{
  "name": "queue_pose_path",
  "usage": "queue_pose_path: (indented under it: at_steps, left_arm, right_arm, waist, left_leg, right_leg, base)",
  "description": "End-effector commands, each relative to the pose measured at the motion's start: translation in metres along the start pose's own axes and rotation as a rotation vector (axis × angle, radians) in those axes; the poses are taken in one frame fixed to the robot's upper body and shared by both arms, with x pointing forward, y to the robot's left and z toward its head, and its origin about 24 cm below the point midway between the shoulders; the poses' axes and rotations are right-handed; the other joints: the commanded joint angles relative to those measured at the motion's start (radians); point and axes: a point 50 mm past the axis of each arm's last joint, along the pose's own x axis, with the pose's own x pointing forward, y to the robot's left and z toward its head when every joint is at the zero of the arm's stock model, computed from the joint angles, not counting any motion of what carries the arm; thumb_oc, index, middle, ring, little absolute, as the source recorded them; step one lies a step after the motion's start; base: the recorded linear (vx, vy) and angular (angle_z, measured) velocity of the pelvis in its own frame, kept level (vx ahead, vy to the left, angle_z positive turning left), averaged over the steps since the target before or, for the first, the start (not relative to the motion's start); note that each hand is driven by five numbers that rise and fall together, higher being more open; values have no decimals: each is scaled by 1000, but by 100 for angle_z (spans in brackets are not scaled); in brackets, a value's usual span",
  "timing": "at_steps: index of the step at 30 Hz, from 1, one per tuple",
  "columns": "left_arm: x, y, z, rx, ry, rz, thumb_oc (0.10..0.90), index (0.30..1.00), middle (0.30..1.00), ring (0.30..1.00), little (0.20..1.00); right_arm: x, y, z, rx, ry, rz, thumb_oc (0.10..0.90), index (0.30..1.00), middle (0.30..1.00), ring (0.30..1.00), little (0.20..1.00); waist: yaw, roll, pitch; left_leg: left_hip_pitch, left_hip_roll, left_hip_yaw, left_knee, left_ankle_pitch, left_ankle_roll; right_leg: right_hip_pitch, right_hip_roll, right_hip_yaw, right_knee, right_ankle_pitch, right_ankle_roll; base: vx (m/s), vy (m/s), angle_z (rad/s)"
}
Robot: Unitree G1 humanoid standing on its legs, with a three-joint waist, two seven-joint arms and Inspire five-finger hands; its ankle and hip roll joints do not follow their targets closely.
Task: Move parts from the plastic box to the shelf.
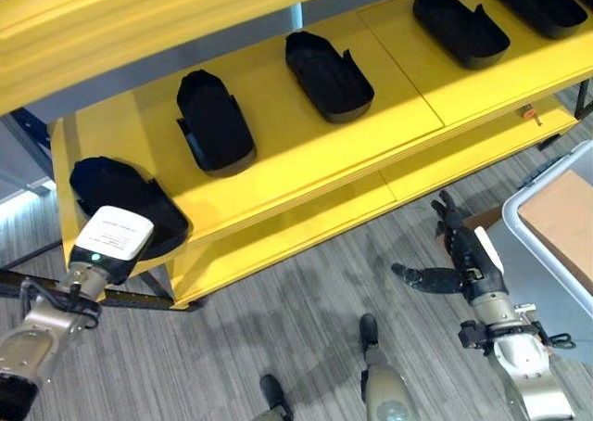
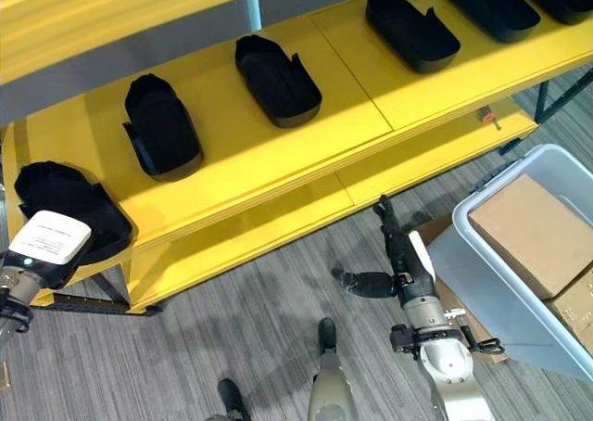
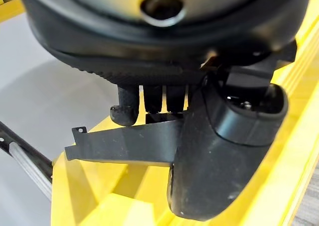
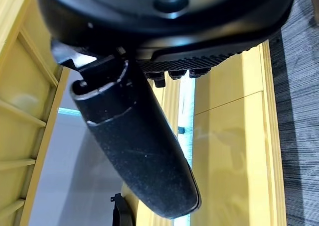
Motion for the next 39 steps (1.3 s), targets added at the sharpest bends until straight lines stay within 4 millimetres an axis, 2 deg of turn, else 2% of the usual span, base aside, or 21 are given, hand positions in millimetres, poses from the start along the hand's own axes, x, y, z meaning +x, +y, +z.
queue_pose_path:
  at_steps: [1,16,17,18,19,39]
  left_arm:
    - [9,58,-74,215,209,140,400,300,300,300,300]
    - [13,77,-83,279,225,178,400,300,300,300,300]
    - [14,79,-83,282,222,185,484,418,418,418,418]
    - [14,79,-83,282,222,185,616,602,602,602,602]
    - [15,81,-81,283,213,194,900,1000,1000,1000,1000]
    - [16,63,-72,260,196,129,900,1000,1000,1000,1000]
  right_arm:
    - [21,-10,58,3,-343,-41,900,1000,1000,1000,1000]
    - [20,-13,59,-8,-346,-77,900,1000,1000,1000,1000]
    - [21,-13,59,-9,-347,-81,900,1000,1000,1000,1000]
    - [21,-13,59,-9,-347,-81,900,1000,1000,1000,1000]
    - [21,-13,59,-11,-346,-82,900,1000,1000,1000,1000]
    - [21,-15,59,-33,-334,-80,900,1000,1000,1000,1000]
  waist:
    - [-7,-34,20]
    - [-12,-42,33]
    - [-13,-42,34]
    - [-12,-42,34]
    - [-12,-42,34]
    - [-14,-33,16]
  left_leg:
    - [55,-44,-46,-3,-76,48]
    - [30,-76,-43,-3,-84,63]
    - [29,-77,-42,-3,-86,63]
    - [29,-77,-42,-3,-86,63]
    - [29,-80,-41,-3,-88,64]
    - [61,-82,-33,-3,-99,62]
  right_leg:
    - [97,-124,-44,8,-61,127]
    - [70,-152,-34,5,-27,140]
    - [66,-153,-33,5,-25,141]
    - [66,-153,-32,5,-25,141]
    - [65,-155,-30,4,-24,142]
    - [87,-156,-29,2,-35,140]
  base:
    - [8,38,1]
    - [7,37,1]
    - [0,0,0]
    - [12,33,-1]
    - [0,0,0]
    - [1,1,-1]
